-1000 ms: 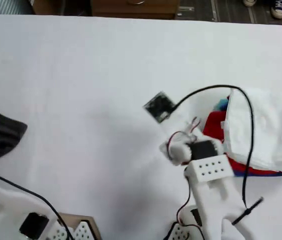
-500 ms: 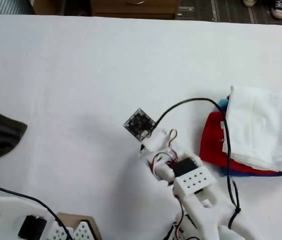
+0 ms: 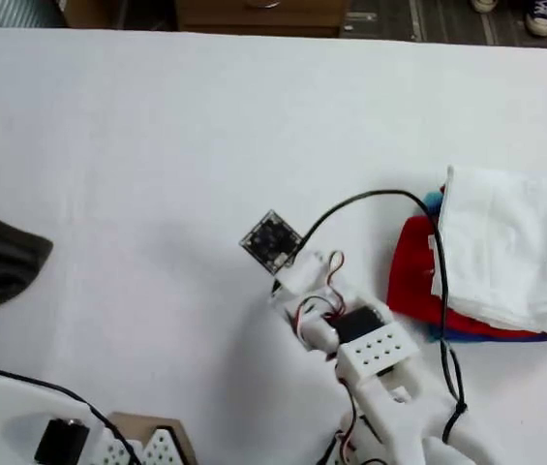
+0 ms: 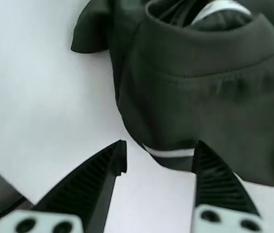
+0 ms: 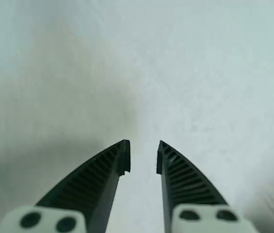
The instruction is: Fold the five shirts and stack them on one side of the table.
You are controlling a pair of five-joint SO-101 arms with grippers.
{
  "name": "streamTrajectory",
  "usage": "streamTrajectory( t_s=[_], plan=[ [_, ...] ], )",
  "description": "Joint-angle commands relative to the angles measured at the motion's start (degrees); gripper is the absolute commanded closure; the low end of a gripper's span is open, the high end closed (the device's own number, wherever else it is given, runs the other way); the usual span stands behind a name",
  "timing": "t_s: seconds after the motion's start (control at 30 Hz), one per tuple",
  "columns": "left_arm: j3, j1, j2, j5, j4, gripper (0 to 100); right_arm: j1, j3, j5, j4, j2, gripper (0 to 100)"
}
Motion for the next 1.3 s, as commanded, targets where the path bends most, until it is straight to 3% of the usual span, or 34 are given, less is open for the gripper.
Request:
streamTrajectory(
  t_s=[0.0, 0.27, 0.43, 0.47, 0.63, 0.77, 0.87, 1.0, 1.27],
  plan=[
    [-6.55, 2.99, 2.81, -0.26, -1.05, 76, -0.13, -0.26, -0.26, -1.10, -1.54, 90.0],
    [-15.87, 5.71, 15.65, -0.70, -0.26, 77, -0.04, -0.26, -0.26, -1.01, -1.54, 90.0],
    [-20.26, 7.30, 19.60, -0.26, 5.36, 98, 0.22, -0.18, -0.26, -0.84, -1.54, 90.0],
    [-21.67, 8.18, 19.52, -0.09, 7.30, 98, 0.22, -0.18, -0.26, -0.84, -1.54, 90.0],
    [-38.73, 14.95, 17.14, 6.68, 19.96, 98, 0.22, -0.18, -0.44, -1.01, -1.54, 90.0],
    [-42.07, 20.22, 9.05, 13.63, 20.31, 98, 0.31, -0.18, -0.70, -1.01, -1.98, 90.0],
    [-32.40, 25.49, 0.44, 14.15, 20.31, 98, 1.27, -0.35, -0.70, -1.01, -1.98, 90.0],
    [-8.92, 35.96, -12.84, 14.42, 20.22, 98, 5.93, -1.49, -1.76, -1.10, -2.07, 90.0],
    [32.31, 61.98, -38.59, 14.77, 19.96, 98, 19.47, -4.31, -16.44, -1.10, -2.07, 90.2]
  ],
)
